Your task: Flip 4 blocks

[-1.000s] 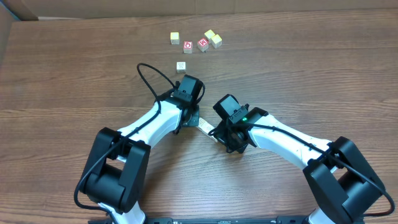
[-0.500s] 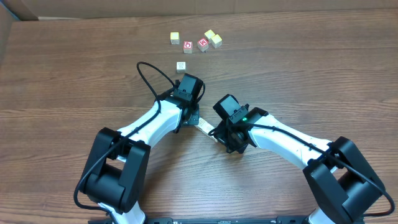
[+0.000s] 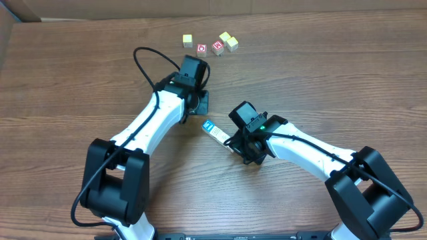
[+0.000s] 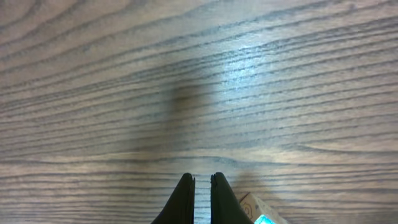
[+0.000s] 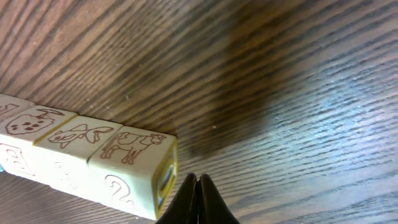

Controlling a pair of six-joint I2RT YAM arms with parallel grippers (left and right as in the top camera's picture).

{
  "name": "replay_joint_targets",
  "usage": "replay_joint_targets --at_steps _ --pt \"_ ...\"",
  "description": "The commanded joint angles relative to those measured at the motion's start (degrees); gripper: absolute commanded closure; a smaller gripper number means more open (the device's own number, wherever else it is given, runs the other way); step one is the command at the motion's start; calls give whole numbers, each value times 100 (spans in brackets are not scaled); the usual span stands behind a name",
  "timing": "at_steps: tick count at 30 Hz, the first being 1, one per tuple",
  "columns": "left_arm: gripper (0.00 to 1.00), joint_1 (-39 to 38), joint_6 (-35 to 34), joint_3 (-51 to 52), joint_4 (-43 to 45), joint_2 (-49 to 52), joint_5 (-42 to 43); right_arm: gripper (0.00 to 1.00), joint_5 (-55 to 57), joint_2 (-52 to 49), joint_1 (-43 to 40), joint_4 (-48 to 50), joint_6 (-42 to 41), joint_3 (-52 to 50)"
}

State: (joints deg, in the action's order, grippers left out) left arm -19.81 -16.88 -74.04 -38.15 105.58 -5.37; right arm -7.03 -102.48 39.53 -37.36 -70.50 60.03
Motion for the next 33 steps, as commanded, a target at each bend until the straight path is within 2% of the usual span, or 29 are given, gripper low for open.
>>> replay_joint_targets --at_steps 1,19,25,33 --pt "96 -2 173 -17 -83 170 337 96 96 142 37 -50 -24 105" --pt "96 -9 175 -22 -120 693 901 96 254 142 37 -50 -24 105" --pt "96 -2 494 -22 -125 693 990 96 251 142 37 -50 -24 105" --pt "96 -2 562 -26 -216 693 990 96 249 142 37 -50 -24 105"
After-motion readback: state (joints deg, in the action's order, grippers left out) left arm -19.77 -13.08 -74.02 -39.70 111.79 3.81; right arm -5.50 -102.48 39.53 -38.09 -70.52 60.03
